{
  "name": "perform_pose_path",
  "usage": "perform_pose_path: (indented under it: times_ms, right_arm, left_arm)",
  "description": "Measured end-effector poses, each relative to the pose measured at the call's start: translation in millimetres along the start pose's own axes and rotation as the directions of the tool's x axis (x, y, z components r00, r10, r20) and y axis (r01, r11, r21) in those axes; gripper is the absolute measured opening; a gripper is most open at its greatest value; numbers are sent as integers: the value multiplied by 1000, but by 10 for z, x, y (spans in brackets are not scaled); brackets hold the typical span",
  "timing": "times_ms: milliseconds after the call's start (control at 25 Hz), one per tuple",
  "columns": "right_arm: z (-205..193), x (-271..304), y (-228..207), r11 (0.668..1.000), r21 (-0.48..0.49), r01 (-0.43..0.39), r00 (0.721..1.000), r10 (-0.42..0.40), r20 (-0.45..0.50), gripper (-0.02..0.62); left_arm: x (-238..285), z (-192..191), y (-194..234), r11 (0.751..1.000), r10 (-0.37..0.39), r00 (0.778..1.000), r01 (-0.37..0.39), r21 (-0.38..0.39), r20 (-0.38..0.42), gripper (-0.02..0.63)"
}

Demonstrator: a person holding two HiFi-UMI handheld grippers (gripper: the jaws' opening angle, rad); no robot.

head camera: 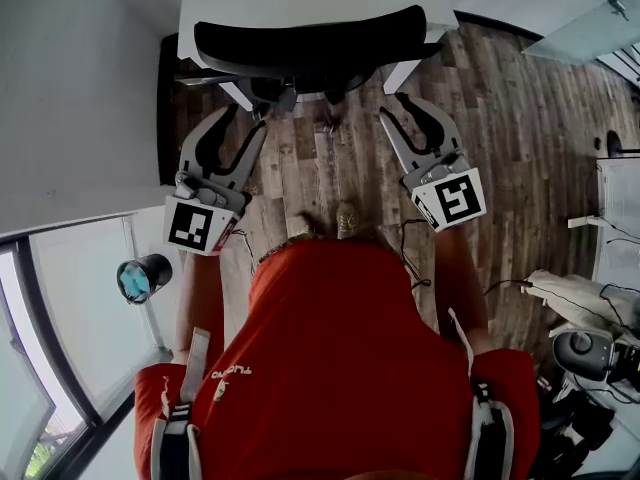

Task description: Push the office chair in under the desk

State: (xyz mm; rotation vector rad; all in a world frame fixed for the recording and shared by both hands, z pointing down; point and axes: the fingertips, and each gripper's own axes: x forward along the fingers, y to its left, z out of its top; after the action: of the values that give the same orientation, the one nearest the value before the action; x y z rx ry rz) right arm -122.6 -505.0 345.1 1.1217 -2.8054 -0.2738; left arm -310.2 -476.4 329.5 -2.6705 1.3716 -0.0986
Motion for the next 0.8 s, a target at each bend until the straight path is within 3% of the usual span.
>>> perform_pose_path:
  times_ms: [80,200,480,800]
  right_arm:
    - [57,39,191,999,25,-34,998,33,49,108]
    - [110,104,440,994,55,-92,991,86,102,72]
    - [315,165,809,969,144,-200,966,170,196,26]
    - [403,190,875,967,139,-212,961,180,212,25]
  left_arm:
    - [44,21,-121,999,1,1000,0,-38,24,88]
    - [118,11,-274,996,-1,999,4,-84,39,28]
    - [130,52,-479,990,-9,997,19,-137,74,9]
    - [159,118,-526,987,-19,994,35,-154,109,9]
